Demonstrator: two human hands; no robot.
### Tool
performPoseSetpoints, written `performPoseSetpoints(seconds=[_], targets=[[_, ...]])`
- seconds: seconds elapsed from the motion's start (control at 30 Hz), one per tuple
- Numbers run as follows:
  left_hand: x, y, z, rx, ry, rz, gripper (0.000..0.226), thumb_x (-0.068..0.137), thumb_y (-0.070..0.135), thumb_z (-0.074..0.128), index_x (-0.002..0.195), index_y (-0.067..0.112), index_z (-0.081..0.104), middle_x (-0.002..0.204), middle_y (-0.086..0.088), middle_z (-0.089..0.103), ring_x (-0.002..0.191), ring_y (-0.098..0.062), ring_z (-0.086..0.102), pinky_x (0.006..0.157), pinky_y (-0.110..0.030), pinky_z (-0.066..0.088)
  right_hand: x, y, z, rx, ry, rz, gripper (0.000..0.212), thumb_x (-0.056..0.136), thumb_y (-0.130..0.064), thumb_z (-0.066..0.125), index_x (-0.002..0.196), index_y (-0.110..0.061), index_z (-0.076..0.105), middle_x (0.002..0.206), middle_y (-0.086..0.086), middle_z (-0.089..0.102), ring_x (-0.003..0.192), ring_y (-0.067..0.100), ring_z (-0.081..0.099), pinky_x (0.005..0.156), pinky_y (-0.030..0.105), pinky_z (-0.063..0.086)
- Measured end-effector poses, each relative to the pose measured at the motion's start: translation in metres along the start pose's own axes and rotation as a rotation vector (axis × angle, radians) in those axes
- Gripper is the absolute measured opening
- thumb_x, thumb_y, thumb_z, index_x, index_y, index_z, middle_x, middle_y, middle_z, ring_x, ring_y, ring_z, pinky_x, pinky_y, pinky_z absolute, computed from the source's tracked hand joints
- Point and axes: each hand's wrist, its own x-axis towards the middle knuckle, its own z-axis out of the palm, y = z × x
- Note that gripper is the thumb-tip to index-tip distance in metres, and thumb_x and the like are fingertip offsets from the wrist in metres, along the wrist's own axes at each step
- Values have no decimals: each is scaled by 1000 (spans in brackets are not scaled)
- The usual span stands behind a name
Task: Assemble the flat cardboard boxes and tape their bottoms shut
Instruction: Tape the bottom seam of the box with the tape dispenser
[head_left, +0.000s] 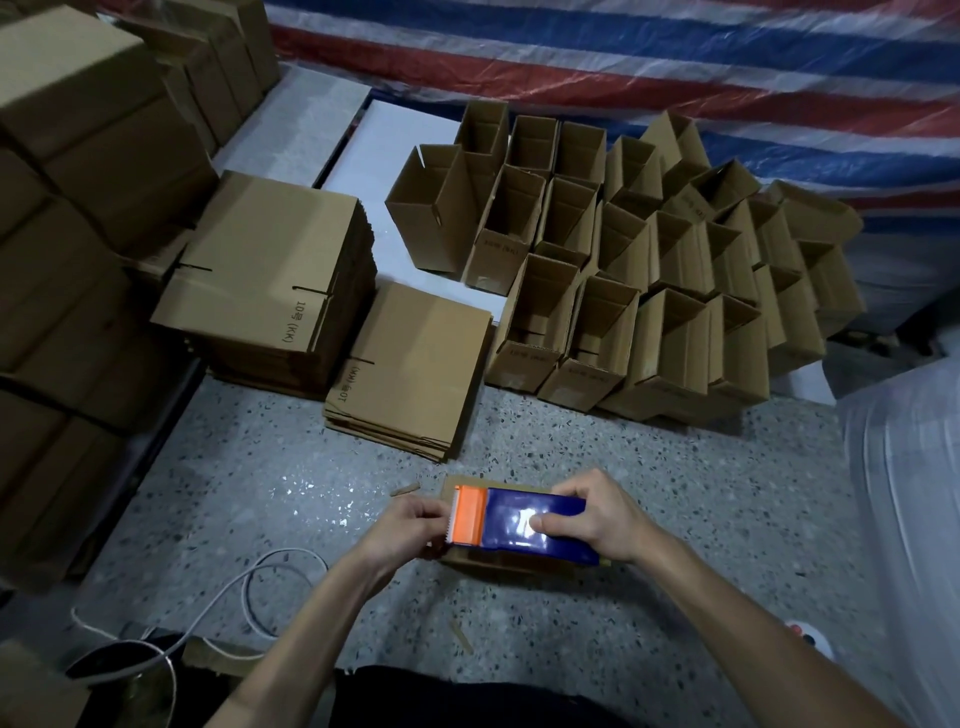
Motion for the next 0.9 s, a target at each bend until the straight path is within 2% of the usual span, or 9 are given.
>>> performPoseSetpoints(seconds=[0.07, 0.17, 0.3, 0.43, 0.57, 0.63, 0.77, 0.83, 0.9], targets=[[-2, 1, 0, -10, -20, 0, 26, 94, 5, 62, 75, 18, 74, 83, -6, 68, 70, -11, 61, 75, -31, 52, -1, -1, 0, 14, 9, -5, 30, 74, -54, 71, 57, -31, 65, 56, -15, 63, 50, 0, 55, 54, 11, 38], [-5, 2, -1, -19, -58, -28, 19, 99, 12, 57, 89, 13, 73, 85, -7, 67, 74, -11, 62, 72, -26, 53, 0, 0, 0, 34, 3, -15, 24, 77, -50, 72, 58, -38, 67, 56, -15, 64, 50, 0, 56, 53, 10, 38], [-6, 5, -3, -239, -136, -172, 27, 104, 26, 51, 97, 11, 72, 84, -8, 69, 69, -13, 64, 60, -22, 53, 2, 1, 0, 21, -12, -20, 23, 82, -39, 75, 60, -39, 68, 57, -14, 65, 50, 0, 57, 52, 9, 39], [0, 0, 3, -338, -86, -297, 24, 102, 20, 51, 103, 11, 73, 88, -9, 73, 65, -13, 69, 59, -23, 55, 1, 0, 1, 3, -23, -38, 31, 77, -50, 73, 60, -25, 65, 55, -11, 63, 48, 2, 55, 52, 12, 39], [3, -5, 5, -443, -153, -380, 27, 104, 24, 48, 109, 9, 69, 87, -10, 73, 64, -17, 71, 55, -25, 58, 0, 3, 0, -4, -29, -61, 45, 77, -54, 71, 64, -11, 66, 56, -6, 62, 50, 7, 55, 54, 19, 41], [3, -8, 6, -529, -193, -403, 26, 99, 26, 53, 107, 9, 72, 89, -12, 74, 65, -20, 72, 53, -28, 58, 0, 4, 0, 3, -29, -54, 41, 76, -54, 71, 63, -16, 67, 56, -5, 62, 50, 7, 55, 54, 20, 41], [2, -13, 10, -633, -171, -393, 14, 82, 20, 68, 88, 11, 78, 92, -13, 75, 66, -22, 74, 52, -31, 59, 0, 1, 0, -7, -22, -44, 35, 74, -57, 71, 59, -25, 63, 55, -8, 62, 49, 4, 54, 52, 17, 39], [3, -16, 13, -602, -125, -381, 13, 77, 17, 71, 87, 11, 77, 90, -13, 75, 67, -21, 74, 52, -30, 59, 0, 0, -1, -17, -31, -53, 37, 74, -56, 71, 60, -23, 63, 54, -9, 61, 49, 4, 54, 52, 17, 38], [5, -20, 14, -497, -68, -326, 11, 81, 18, 73, 88, 13, 79, 86, -11, 73, 68, -17, 73, 56, -27, 58, -1, 0, -2, -23, -45, -52, 41, 74, -57, 71, 62, -18, 65, 55, -7, 61, 50, 5, 55, 53, 19, 39]])
